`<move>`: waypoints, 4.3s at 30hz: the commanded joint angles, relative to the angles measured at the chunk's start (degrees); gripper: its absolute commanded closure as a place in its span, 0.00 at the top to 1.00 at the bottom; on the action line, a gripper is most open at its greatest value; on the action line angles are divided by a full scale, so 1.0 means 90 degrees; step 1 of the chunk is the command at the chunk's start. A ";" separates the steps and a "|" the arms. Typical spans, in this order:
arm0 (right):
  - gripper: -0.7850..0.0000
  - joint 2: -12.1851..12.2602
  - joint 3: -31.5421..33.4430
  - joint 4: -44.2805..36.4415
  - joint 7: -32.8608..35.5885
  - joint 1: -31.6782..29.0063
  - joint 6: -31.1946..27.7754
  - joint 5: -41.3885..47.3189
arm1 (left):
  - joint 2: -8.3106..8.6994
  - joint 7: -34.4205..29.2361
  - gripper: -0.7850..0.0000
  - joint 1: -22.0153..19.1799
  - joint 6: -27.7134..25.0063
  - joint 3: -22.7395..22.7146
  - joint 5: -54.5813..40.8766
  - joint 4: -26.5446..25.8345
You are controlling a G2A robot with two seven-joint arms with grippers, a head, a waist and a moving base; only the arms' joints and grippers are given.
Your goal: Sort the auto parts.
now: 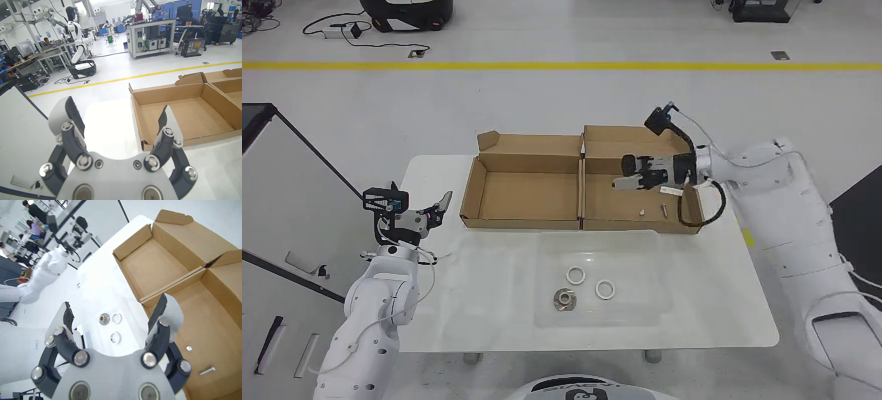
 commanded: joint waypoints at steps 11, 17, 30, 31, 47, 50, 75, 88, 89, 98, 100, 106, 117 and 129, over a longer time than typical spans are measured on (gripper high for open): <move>1.00 0.0421 0.2081 -0.1101 0.0496 -0.1694 0.0167 0.1897 | 0.0000 0.0000 1.00 0.0000 0.0000 0.0000 0.0000 0.0000; 1.00 0.0544 0.2747 -0.1240 0.0704 -0.2239 0.0294 0.2537 | 0.0000 0.0000 1.00 0.0000 0.0000 0.0000 0.0000 0.0000; 1.00 0.0625 0.3290 -0.1397 0.0740 -0.2992 0.0330 0.3418 | 0.0000 0.0000 1.00 0.0000 0.0000 0.0000 0.0000 0.0000; 1.00 0.0625 0.3290 -0.1397 0.0740 -0.2992 0.0330 0.3418 | 0.0000 0.0000 1.00 0.0000 0.0000 0.0000 0.0000 0.0000; 1.00 0.0625 0.3290 -0.1397 0.0740 -0.2992 0.0330 0.3418 | 0.0004 0.0078 1.00 -0.0040 -0.0119 0.0000 0.0015 -0.0095; 1.00 0.0625 0.3290 -0.1397 0.0740 -0.2992 0.0330 0.3418 | 0.0052 0.0017 1.00 -0.0188 -0.0622 -0.0091 0.0404 -0.0303; 1.00 0.0625 0.3290 -0.1397 0.0740 -0.2992 0.0330 0.3418 | 0.0253 -0.5575 1.00 -0.3085 -0.4760 0.1513 -0.0239 -0.1343; 1.00 0.0625 0.3290 -0.1397 0.0740 -0.2992 0.0330 0.3418 | 0.0198 -0.7091 1.00 -0.4675 -0.4496 0.3143 -0.0412 -0.0642; 1.00 0.0625 0.3290 -0.1397 0.0740 -0.2992 0.0330 0.3418 | 0.0198 -0.7126 1.00 -0.4795 -0.4461 0.3284 -0.0475 -0.0579; 1.00 0.0625 0.3290 -0.1397 0.0740 -0.2992 0.0330 0.3418 | 0.0227 -0.7407 1.00 -0.5855 -0.4181 0.4782 -0.1335 -0.0223; 1.00 0.0625 0.3290 -0.1397 0.0740 -0.2992 0.0330 0.3418 | 0.0242 -0.7477 1.00 -0.6085 -0.4111 0.5165 -0.1518 -0.0178; 1.00 0.0625 0.3290 -0.1397 0.0740 -0.2992 0.0330 0.3418 | 0.0228 -0.7847 1.00 -0.6714 -0.3741 0.6051 -0.2338 0.0012; 1.00 0.0625 0.3290 -0.1397 0.0740 -0.2992 0.0330 0.3418 | 0.0063 -0.8423 1.00 -0.7485 -0.3164 0.7224 -0.3528 0.0302; 1.00 0.0625 0.3290 -0.1397 0.0740 -0.2992 0.0330 0.3418 | -0.0263 -0.8401 1.00 -0.7556 -0.2965 0.7850 -0.3703 0.0513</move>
